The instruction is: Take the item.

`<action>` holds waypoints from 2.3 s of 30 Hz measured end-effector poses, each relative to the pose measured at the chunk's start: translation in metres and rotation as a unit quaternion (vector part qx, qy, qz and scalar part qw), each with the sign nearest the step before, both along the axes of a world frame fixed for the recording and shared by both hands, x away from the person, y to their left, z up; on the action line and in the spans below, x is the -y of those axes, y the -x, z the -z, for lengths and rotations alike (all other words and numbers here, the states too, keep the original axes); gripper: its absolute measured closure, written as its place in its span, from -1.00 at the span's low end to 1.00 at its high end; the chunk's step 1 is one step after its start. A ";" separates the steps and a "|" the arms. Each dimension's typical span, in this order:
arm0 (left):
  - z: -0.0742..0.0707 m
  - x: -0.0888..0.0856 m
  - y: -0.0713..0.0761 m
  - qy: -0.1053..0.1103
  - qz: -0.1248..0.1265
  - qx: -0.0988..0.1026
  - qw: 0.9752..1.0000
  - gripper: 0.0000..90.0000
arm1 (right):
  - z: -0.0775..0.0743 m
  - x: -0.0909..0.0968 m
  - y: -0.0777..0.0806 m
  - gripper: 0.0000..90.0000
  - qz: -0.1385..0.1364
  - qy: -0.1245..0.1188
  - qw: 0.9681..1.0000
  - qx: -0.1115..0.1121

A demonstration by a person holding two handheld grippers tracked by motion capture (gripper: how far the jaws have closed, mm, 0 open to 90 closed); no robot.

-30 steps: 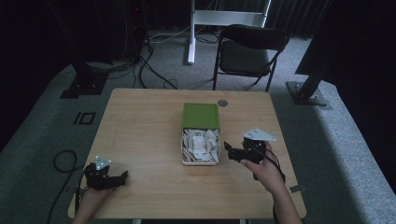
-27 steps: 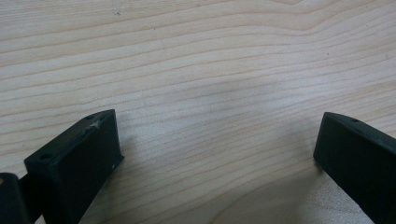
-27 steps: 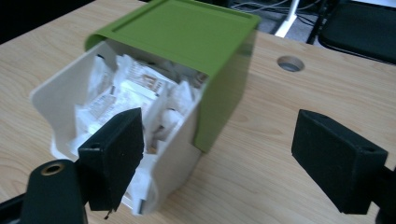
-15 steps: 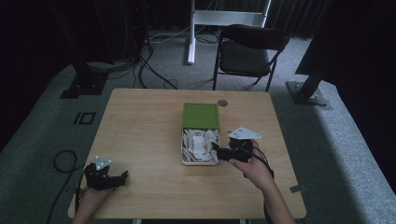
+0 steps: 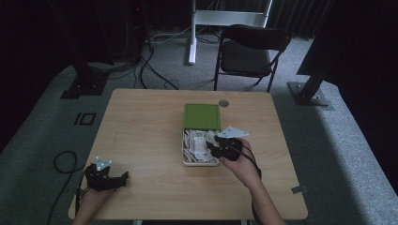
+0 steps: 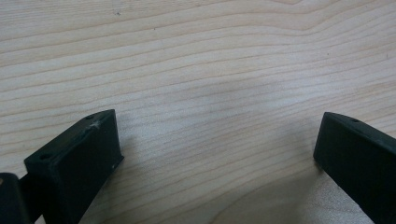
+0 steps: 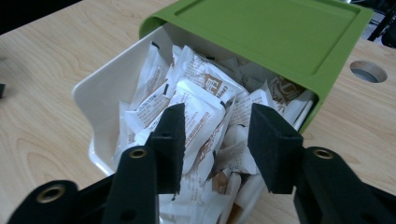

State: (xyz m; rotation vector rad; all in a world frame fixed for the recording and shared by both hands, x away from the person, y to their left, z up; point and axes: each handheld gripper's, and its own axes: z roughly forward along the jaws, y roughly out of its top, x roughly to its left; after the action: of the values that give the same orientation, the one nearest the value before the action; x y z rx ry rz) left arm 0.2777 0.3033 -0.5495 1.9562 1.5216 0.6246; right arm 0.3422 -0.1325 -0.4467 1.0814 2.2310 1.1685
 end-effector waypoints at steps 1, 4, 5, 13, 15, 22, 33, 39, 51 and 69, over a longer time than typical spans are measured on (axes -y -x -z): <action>0.000 0.000 0.000 0.000 0.000 0.000 1.000 -0.97 | 0.001 -0.002 -0.001 0.33 0.003 0.002 1.000 -0.001; 0.000 0.000 0.000 0.000 0.000 0.000 1.000 -0.97 | 0.005 -0.006 -0.004 0.40 0.007 0.013 1.000 -0.004; 0.000 0.000 0.000 0.000 0.000 0.000 1.000 -0.97 | 0.007 -0.008 -0.005 0.43 0.010 0.016 1.000 -0.006; 0.000 0.000 0.000 0.000 0.000 0.000 1.000 -0.97 | 0.018 -0.018 -0.009 0.65 0.006 0.051 0.998 -0.029; 0.000 0.000 0.000 0.000 0.000 0.000 1.000 -0.97 | 0.021 -0.019 -0.011 0.66 0.010 0.052 0.998 -0.032; 0.000 0.000 0.000 0.000 0.000 0.000 1.000 -0.97 | 0.023 -0.020 -0.013 0.82 0.013 0.056 0.997 -0.045; 0.000 0.000 0.000 0.000 0.000 0.000 1.000 -0.97 | 0.022 -0.027 -0.020 0.92 0.027 0.079 0.994 -0.070; 0.000 0.000 0.000 0.000 0.000 0.000 1.000 -0.97 | 0.020 -0.023 -0.019 0.93 0.033 0.058 0.995 -0.074; 0.000 0.000 0.000 0.001 0.000 0.001 1.000 -0.97 | -0.006 -0.012 -0.008 0.93 0.034 0.026 0.998 -0.044; 0.000 0.000 0.000 0.000 0.000 0.000 1.000 -0.97 | -0.041 0.022 0.000 0.94 0.066 -0.032 0.997 0.004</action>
State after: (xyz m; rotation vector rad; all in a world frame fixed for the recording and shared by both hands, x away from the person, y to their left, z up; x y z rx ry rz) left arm 0.2777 0.3034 -0.5495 1.9569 1.5205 0.6254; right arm 0.3417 -0.1546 -0.4061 1.2278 2.0937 1.1935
